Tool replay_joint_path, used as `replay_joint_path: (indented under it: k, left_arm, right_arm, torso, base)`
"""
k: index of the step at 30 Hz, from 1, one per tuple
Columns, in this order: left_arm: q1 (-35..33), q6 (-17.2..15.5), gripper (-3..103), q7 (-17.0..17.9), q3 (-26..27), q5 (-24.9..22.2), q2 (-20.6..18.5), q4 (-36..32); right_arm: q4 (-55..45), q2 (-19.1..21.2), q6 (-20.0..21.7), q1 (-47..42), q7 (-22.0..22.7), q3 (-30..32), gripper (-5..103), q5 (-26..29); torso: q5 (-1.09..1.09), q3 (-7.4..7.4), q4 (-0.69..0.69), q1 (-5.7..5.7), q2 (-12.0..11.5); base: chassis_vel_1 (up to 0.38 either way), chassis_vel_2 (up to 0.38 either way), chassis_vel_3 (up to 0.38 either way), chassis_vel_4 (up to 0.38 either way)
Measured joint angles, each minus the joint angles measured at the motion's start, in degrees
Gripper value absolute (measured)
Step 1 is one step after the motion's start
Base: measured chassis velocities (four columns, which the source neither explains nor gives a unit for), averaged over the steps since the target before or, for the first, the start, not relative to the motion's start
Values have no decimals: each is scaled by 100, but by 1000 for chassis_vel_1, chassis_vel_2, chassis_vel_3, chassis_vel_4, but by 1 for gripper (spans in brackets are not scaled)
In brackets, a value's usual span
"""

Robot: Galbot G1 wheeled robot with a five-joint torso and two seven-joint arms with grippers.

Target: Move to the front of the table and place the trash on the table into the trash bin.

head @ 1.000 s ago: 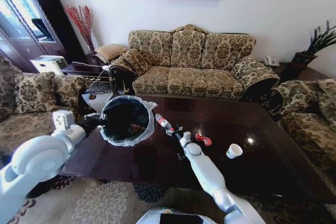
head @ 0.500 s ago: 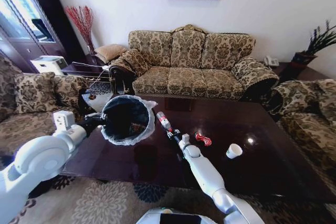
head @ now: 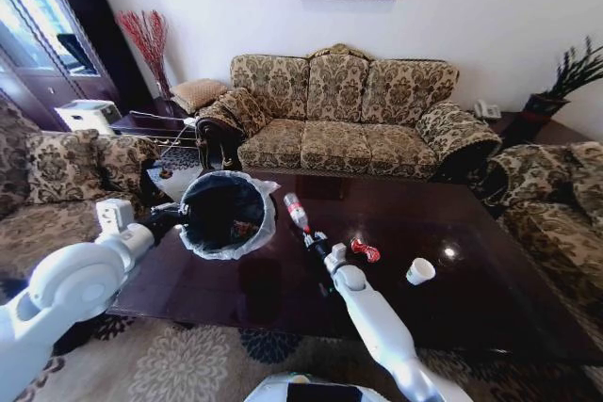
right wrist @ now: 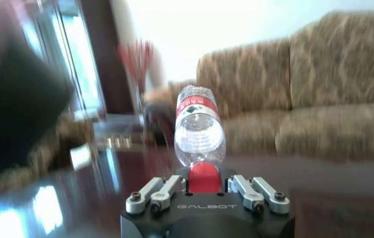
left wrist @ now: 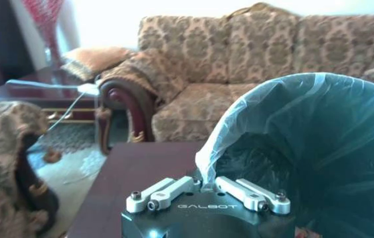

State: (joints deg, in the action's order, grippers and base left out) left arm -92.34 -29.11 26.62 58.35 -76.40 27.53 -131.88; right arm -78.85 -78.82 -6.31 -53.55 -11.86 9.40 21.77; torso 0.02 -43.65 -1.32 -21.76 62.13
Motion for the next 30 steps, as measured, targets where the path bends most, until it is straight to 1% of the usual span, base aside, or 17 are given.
replay_joint_path:
  k: [1, 2, 4, 5, 6, 8, 9, 12, 13, 15, 19, 21, 24, 26, 28, 29, 30]
  left_arm:
    - [20, -23, 0, 45, -3, -62, -44, 137]
    - [20, -23, 0, 45, -3, -62, -44, 137]
    - [14, -49, 0, 173, 3, -180, -148, 350]
    - [14, -49, 0, 173, 3, -180, -148, 350]
    - [20, -49, 0, 269, -18, -239, -236, 474]
    - [29, -47, 0, 320, -75, -278, -410, 669]
    - [29, -47, 0, 320, -75, -278, -410, 669]
    - [21, -52, 0, 359, -106, -305, -485, 722]
    - [21, -52, 0, 359, -106, -305, -485, 722]
    - [14, -76, 0, 374, -126, -306, -485, 676]
    - [24, -88, 0, 369, -146, -272, -485, 668]
    - [26, -78, 0, 367, -153, -194, -484, 702]
    - [23, 83, 0, 474, -168, 183, -410, 879]
    - [23, 114, 0, 518, -168, 230, -388, 910]
    - [93, 259, 0, 618, -206, 417, -321, 1079]
    - [93, 259, 0, 618, -206, 417, -321, 1079]
    - [125, 328, 0, 624, -232, 512, -299, 1147]
  right_arm:
    - [-586, 144, 10, -137, 1, 85, 23, 254]
    - [-586, 144, 10, -137, 1, 85, 23, 254]
    - [-1626, 417, -18, -360, -185, 208, 23, 688]
    - [-1626, 417, -18, -360, -185, 208, 23, 688]
    - [-2120, 604, -46, -473, -279, 242, 23, 878]
    - [-2924, 928, -324, -678, -525, 232, 23, 1244]
    - [-2924, 928, -324, -678, -525, 232, 23, 1244]
    - [-3506, 1041, -686, -753, -991, 85, 23, 1461]
    - [-3506, 1041, -686, -753, -991, 85, 23, 1461]
    - [-3825, 1079, -644, -757, -1347, -121, 23, 1581]
    - [-4003, 1247, -478, -867, -1764, -476, 23, 1617]
    - [-4042, 1347, -434, -944, -1769, -638, 23, 1622]
    - [-4470, 1755, -69, -1421, -1559, -1105, 23, 1834]
    - [-4547, 1809, -16, -1476, -1483, -1158, 23, 1874]
    - [-5025, 2021, 479, -1710, -866, -1364, 23, 2112]
    - [-5025, 2021, 479, -1710, -866, -1364, 23, 2112]
    - [-5215, 2064, 754, -1722, -504, -1430, 23, 2262]
  torso:
    - [-2, 0, 1, 0, 0]
    - [-2, 0, 1, 0, 0]
    - [-2, 0, -4, 0, 0]
    - [-2, 0, -4, 0, 0]
    - [0, 0, -4, 0, 0]
    - [-4, 1, 0, 0, 1]
    - [-4, 1, 0, 0, 1]
    - [0, 0, -3, 0, 1]
    - [0, 0, -3, 0, 1]
    - [-1, 0, -3, 0, 1]
    - [-3, 1, -3, 0, 1]
    - [-2, 1, -3, 0, 1]
    - [-2, 0, 1, 0, 1]
    - [-3, 0, 1, 0, 1]
    - [-3, 1, -3, 1, 1]
    - [-3, 1, -3, 1, 1]
    - [-3, 1, -2, 1, 1]
  base:
    - [0, 0, 0, 0]
    - [0, 0, 0, 0]
    - [0, 0, 0, 0]
    - [0, 0, 0, 0]
    - [0, 0, 0, 0]
    - [0, 0, 0, 0]
    - [0, 0, 0, 0]
    - [0, 0, 0, 0]
    - [0, 0, 0, 0]
    - [0, 0, 0, 0]
    - [0, 0, 0, 0]
    - [0, 0, 0, 0]
    - [0, 0, 0, 0]
    - [0, 0, 0, 0]
    - [0, 0, 0, 0]
    - [0, 0, 0, 0]
    - [0, 0, 0, 0]
